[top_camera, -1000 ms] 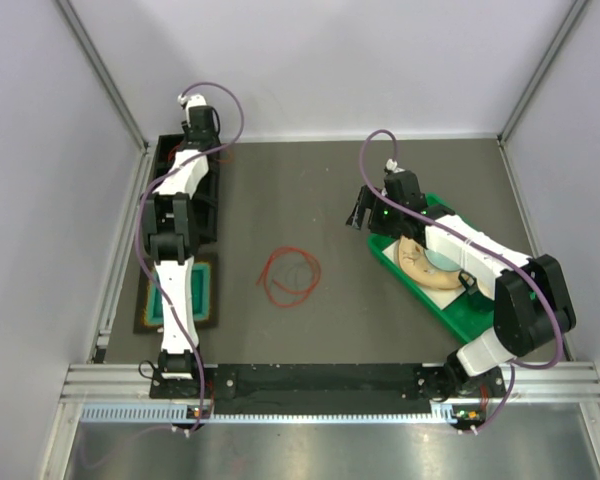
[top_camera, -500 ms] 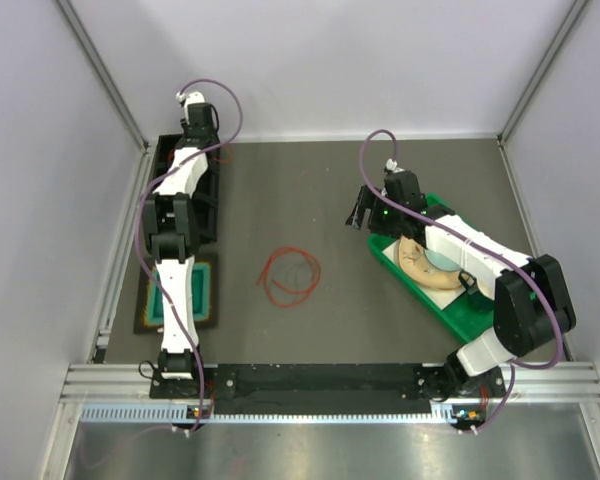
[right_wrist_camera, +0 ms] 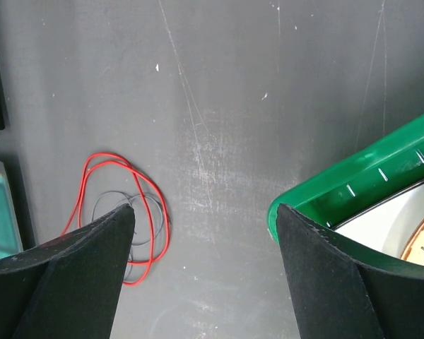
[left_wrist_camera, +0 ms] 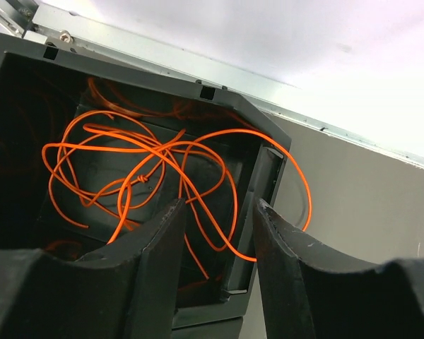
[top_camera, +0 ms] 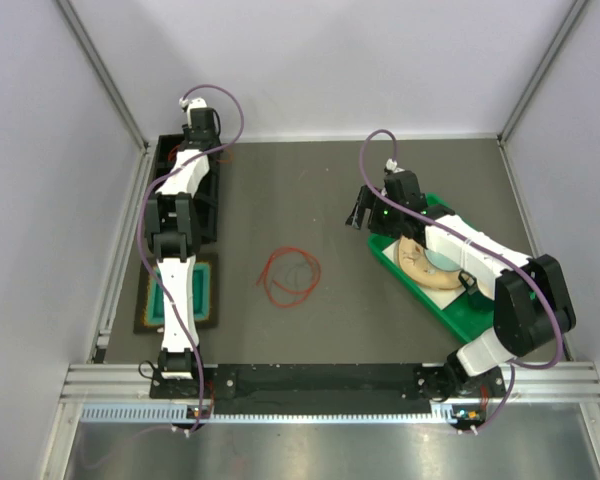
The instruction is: Untangle the cables
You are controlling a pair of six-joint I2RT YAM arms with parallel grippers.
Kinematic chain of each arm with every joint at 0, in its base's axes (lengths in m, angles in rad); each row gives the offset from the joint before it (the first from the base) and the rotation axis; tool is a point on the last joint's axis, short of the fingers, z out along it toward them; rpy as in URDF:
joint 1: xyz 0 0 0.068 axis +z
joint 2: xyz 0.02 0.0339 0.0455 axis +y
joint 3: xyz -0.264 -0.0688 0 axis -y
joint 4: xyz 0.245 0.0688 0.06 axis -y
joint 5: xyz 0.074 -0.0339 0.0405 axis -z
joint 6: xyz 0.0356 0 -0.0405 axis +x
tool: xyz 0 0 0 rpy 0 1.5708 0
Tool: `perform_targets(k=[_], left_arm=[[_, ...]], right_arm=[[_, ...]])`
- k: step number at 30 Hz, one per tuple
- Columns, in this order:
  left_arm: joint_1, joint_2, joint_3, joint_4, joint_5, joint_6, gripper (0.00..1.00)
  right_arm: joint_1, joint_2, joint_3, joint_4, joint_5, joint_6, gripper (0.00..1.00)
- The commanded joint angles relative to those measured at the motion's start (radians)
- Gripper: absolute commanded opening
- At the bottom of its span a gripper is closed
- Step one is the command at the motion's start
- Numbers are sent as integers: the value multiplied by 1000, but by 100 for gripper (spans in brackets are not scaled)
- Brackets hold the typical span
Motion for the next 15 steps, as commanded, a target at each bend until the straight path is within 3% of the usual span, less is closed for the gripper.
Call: perform_targets(k=[1, 10, 15], left_arm=[[7, -9, 6, 42, -3, 2, 49], [9, 49, 92, 7, 15, 5, 42], [7, 46, 86, 7, 15, 4, 29]], right_arm=[[8, 2, 23, 26, -9, -6, 80], [6, 6, 25, 26, -14, -1, 80], [8, 9, 25, 26, -19, 2, 80]])
